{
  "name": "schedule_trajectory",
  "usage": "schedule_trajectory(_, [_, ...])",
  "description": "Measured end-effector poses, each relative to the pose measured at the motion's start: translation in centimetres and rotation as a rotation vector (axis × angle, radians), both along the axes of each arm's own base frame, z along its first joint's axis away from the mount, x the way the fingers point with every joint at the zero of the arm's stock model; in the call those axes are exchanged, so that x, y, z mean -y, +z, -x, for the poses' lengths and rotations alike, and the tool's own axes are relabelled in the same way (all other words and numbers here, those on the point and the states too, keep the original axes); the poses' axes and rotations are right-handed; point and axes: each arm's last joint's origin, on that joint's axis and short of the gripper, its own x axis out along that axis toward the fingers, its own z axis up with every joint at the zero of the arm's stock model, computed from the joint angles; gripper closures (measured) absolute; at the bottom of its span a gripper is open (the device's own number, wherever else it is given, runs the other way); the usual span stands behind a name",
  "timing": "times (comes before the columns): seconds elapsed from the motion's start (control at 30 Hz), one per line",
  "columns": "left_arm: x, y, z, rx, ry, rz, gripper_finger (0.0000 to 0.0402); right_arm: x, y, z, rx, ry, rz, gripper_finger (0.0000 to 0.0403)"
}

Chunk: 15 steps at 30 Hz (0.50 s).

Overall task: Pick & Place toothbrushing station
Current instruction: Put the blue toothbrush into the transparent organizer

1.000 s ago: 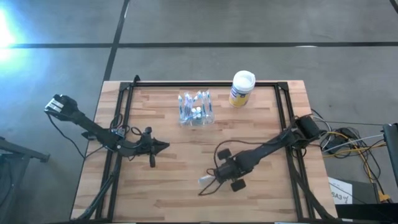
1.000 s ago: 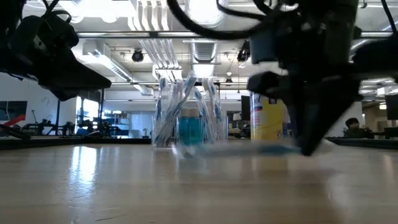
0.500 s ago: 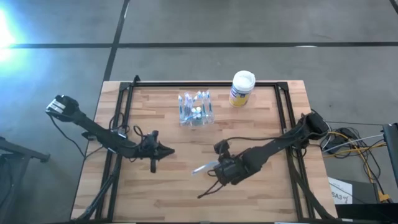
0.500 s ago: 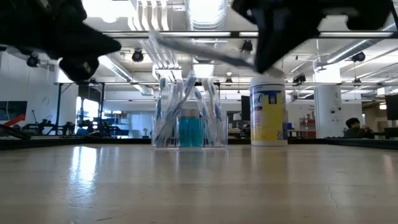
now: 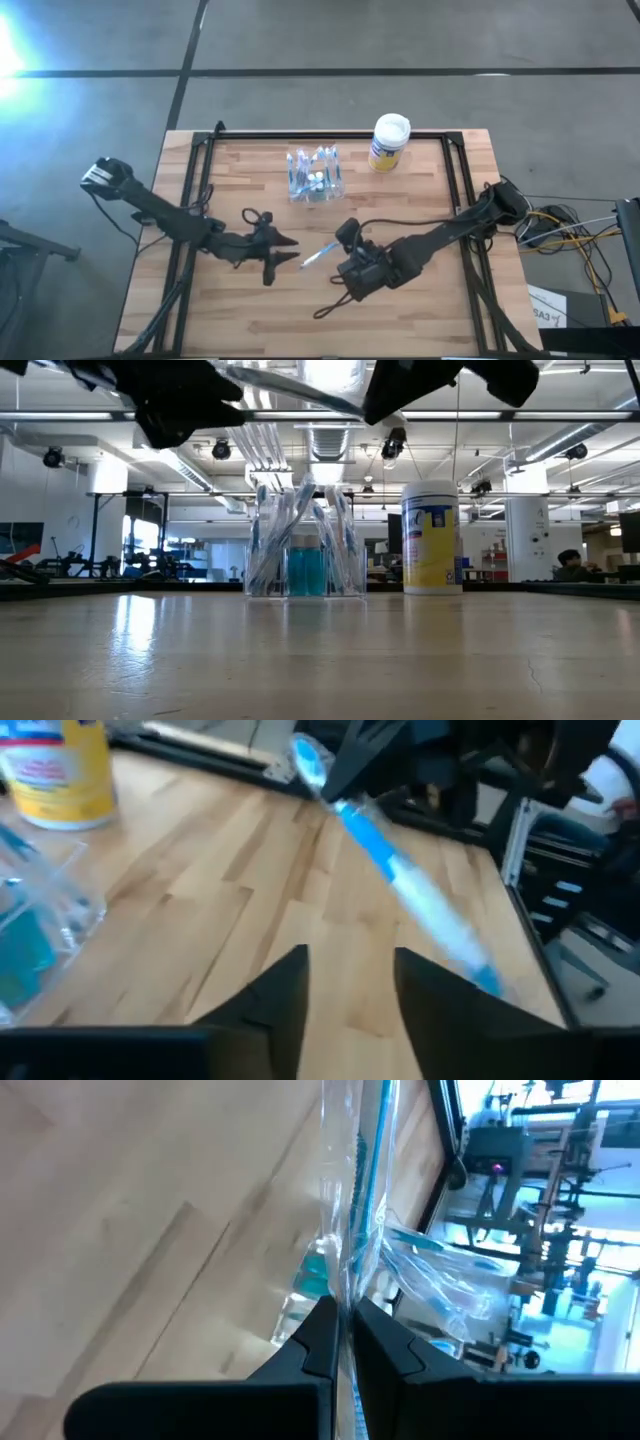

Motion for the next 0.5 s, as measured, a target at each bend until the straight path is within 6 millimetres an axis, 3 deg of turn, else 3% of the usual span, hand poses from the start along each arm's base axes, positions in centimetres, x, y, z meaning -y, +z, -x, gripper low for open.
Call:
schedule_trajectory(0.23, [-0.1,2.0,-1.8,-0.078,-0.070,0.041,0.0196,-0.1,-1.2,-0.5,-0.024,0.000,0.173,0.0390])
schedule_trajectory(0.5, [-0.9,1.2,-2.8,-0.164,0.013,0.030,0.0190,-0.1,-1.2,-0.8,0.001,-0.009,0.253,0.0390])
